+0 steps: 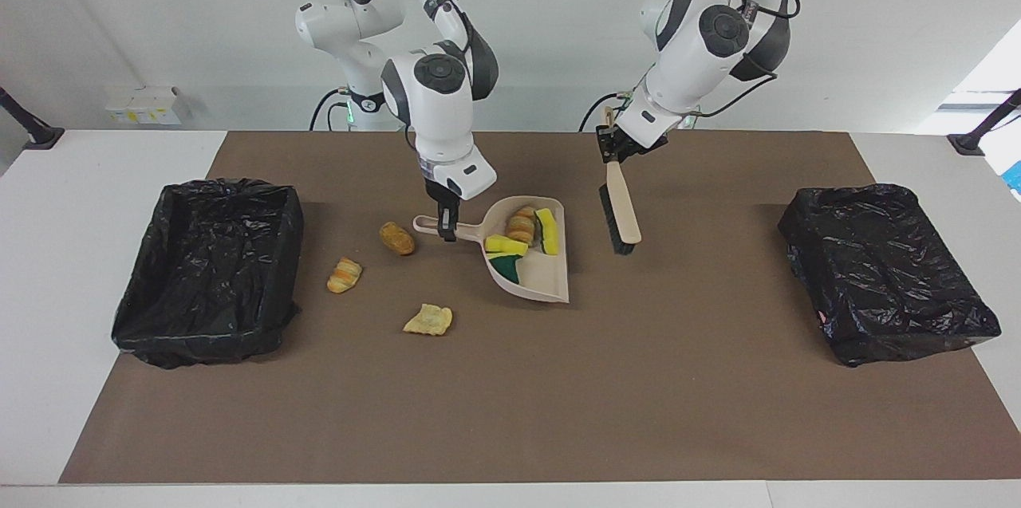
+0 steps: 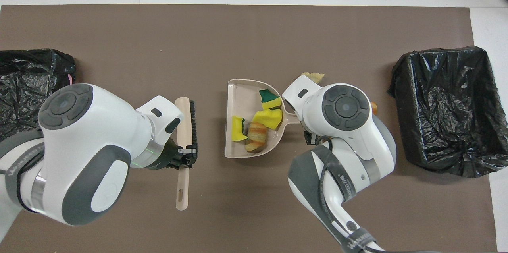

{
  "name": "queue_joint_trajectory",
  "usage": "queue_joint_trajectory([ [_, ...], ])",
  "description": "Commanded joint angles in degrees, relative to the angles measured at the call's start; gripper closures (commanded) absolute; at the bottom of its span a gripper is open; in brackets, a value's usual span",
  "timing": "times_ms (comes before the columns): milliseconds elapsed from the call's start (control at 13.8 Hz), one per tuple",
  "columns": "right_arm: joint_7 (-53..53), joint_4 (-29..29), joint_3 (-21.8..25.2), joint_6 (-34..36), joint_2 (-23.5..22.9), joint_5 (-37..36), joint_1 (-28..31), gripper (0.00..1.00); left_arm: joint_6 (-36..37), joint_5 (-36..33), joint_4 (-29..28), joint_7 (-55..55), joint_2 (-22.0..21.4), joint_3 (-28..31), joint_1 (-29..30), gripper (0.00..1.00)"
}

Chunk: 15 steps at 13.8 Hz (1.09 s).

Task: Sweep and dump trash in bin
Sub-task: 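Carry the loaded dustpan with the right gripper to the farther bin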

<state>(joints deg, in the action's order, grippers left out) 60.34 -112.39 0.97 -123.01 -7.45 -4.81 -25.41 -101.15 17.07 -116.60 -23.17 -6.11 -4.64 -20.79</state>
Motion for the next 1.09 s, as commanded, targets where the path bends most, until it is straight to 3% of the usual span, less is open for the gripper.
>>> queue_joint_trajectory([
  [0,4.95,0.94,-0.45,2.95,2.79,1.55,4.04,1.0,0.61,-0.9,-3.09,0.93,-2.67,-0.45,0.67,1.0],
  [145,10.3,2.96,-0.45,5.75,2.8,1.64,7.55,1.0,-2.64,-0.81,-6.0,-0.38,-4.0,-1.07,-2.04,1.0],
  [507,19.09,6.66,-0.27,10.42,2.88,1.56,16.78,1.0,-14.15,-0.9,-11.01,-5.99,-0.23,-1.07,-13.73,1.0],
  [1014,30.87,6.92,0.08,10.6,2.88,1.56,31.89,1.0,-20.21,-6.7,-14.1,-12.24,2.67,-1.07,-19.89,1.0],
])
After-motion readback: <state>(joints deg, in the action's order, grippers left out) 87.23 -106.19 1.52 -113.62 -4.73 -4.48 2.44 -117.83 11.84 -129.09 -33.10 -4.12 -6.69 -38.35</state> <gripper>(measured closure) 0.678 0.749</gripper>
